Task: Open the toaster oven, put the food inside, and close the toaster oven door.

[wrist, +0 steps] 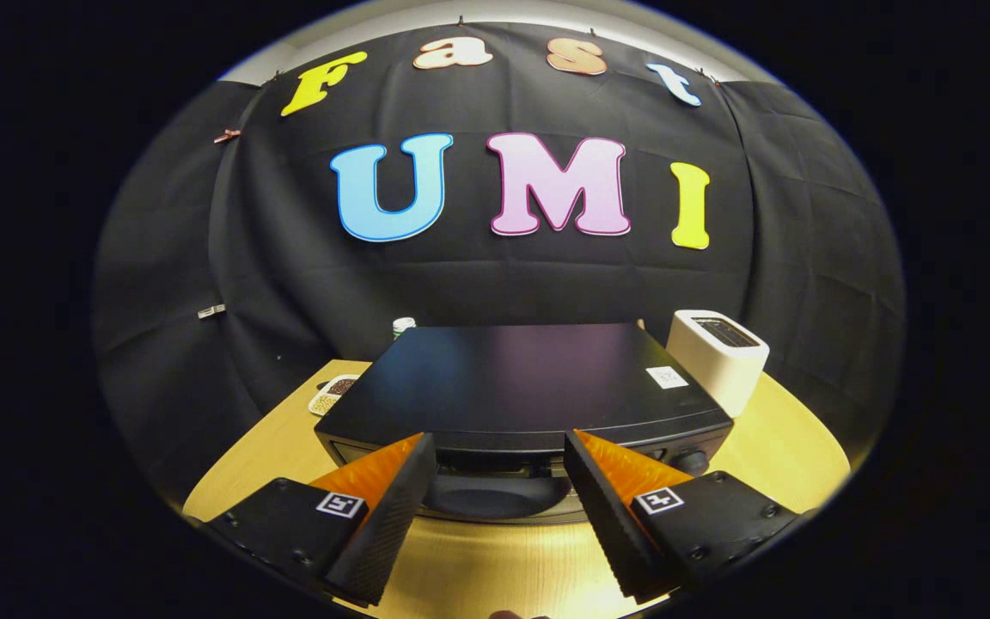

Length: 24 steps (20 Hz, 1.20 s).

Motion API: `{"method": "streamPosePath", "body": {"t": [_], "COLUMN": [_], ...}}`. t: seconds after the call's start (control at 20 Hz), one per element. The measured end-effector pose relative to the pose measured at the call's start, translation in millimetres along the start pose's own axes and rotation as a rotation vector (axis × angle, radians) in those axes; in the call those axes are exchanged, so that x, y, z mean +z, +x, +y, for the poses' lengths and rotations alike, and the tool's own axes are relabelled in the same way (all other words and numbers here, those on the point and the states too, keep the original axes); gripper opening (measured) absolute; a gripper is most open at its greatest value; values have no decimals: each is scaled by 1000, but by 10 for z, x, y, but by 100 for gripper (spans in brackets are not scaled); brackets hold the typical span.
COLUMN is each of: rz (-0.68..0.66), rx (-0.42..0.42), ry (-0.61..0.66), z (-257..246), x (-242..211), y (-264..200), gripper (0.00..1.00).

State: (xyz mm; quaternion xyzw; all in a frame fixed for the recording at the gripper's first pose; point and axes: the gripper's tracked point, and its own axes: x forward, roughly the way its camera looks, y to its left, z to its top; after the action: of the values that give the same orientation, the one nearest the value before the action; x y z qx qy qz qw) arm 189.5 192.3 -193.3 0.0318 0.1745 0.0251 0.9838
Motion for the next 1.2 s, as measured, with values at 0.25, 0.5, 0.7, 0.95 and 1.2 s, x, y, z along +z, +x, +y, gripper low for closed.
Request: {"method": "streamPosePath", "body": {"t": [0.25,0.5,0.7,0.95,1.2], "rz": [26,42,70,96,149], "rx": [-17,-15,1,6,27], "ry": [-17,-9,-3,1,-10], "z": [39,42,47,40,43], "x": [-131,-185,-329,-586,-977], "y": [22,-64,-260,-582,-810], "gripper": [97,99,99,99,98]}}
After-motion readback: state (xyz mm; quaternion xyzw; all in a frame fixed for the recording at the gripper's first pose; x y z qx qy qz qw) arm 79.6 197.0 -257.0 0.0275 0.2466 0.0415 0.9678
